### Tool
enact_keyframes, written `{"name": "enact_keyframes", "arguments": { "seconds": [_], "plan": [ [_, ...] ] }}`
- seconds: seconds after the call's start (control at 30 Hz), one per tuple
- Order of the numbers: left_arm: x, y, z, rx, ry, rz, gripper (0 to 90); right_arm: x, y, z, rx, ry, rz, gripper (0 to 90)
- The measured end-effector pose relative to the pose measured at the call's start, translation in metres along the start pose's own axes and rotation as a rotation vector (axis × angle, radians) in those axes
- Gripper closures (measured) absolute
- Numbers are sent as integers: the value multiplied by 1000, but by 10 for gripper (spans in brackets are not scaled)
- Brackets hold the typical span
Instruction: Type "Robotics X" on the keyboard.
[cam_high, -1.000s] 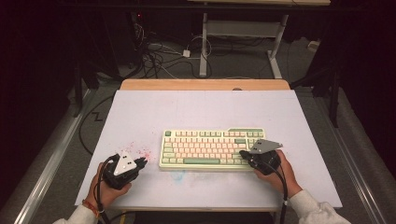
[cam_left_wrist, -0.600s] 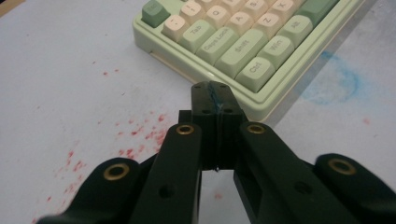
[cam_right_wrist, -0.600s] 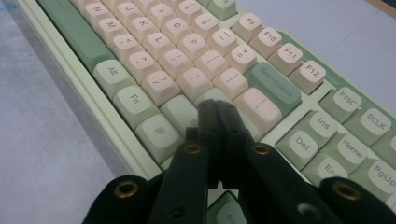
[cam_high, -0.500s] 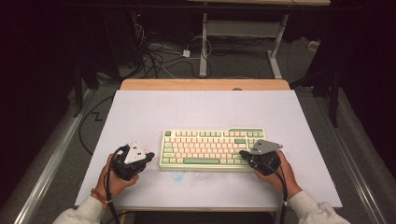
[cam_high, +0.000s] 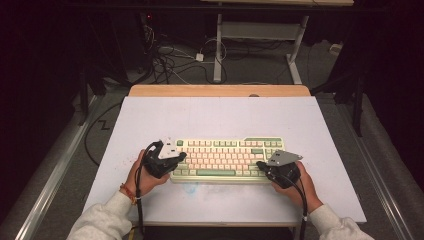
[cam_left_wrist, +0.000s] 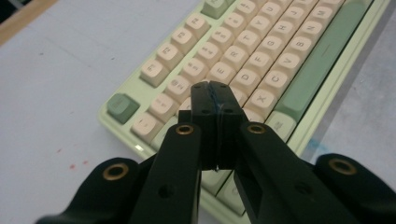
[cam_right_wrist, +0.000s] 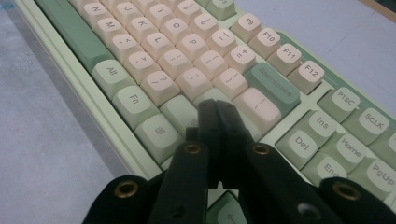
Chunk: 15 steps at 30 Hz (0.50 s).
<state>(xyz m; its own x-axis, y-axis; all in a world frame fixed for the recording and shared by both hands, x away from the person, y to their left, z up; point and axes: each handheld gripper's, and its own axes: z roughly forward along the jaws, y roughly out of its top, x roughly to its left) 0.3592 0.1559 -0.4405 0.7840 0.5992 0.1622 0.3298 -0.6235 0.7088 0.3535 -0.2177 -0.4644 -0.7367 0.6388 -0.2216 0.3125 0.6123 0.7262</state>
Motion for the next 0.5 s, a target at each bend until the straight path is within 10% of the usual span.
{"name": "enact_keyframes", "arguments": {
  "seconds": [0.5],
  "plan": [
    [-5,35,43,44,-54,45,864,0,0,0,-2,-3,-4,900]
  ]
}}
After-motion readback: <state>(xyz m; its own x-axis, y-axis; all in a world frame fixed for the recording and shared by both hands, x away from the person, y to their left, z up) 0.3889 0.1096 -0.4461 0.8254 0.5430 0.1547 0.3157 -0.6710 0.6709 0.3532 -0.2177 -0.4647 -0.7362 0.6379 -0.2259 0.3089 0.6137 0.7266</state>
